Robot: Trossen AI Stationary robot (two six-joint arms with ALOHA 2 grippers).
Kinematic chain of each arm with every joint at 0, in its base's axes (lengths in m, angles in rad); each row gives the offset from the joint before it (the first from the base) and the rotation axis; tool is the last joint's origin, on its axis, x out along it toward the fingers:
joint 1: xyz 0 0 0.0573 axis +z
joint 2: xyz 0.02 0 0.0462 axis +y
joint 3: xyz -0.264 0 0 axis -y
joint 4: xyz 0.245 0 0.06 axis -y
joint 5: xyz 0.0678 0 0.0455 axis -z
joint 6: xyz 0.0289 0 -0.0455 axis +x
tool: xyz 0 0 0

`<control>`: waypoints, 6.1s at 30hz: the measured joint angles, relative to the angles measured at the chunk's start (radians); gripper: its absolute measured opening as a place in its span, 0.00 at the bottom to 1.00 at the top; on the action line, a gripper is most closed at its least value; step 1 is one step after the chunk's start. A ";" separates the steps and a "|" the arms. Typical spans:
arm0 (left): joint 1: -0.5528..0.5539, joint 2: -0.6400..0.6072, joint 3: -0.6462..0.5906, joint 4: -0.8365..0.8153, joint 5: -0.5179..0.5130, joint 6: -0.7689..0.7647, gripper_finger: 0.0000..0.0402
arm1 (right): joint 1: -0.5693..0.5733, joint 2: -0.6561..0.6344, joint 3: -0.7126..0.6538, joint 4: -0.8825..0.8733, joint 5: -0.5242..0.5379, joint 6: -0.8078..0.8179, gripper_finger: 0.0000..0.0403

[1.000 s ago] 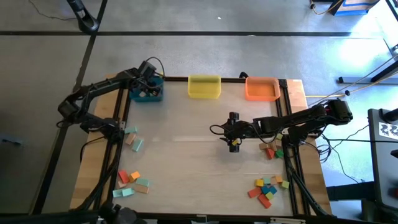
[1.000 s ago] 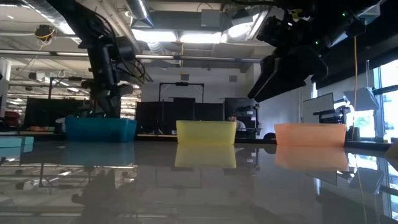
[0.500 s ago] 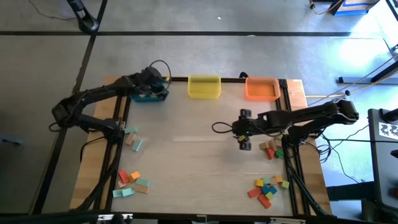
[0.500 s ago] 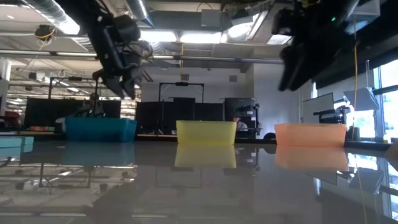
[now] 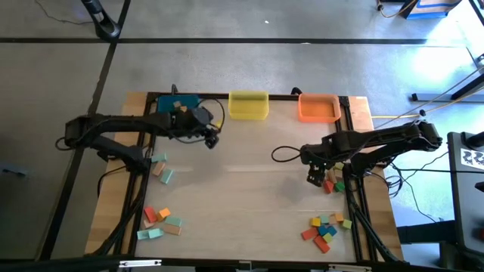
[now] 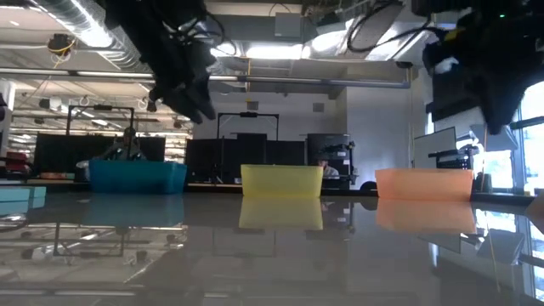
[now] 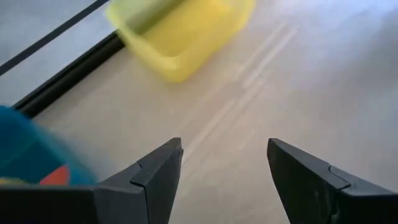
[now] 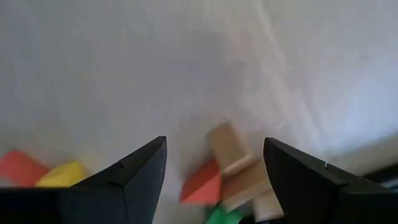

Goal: Sort blocks by size
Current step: Put the green square block into the blue bin

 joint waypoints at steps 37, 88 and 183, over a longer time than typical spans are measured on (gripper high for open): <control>-0.154 0.000 0.000 0.089 -0.072 0.022 0.56 | 0.275 0.155 -0.227 0.024 -0.176 0.574 0.66; -0.154 0.000 0.000 0.089 -0.072 0.016 0.56 | 0.120 0.274 -0.006 0.350 0.077 -0.037 0.66; -0.355 0.063 0.001 0.526 -0.071 0.570 0.56 | -0.159 0.095 -0.272 1.530 -0.105 -0.400 0.33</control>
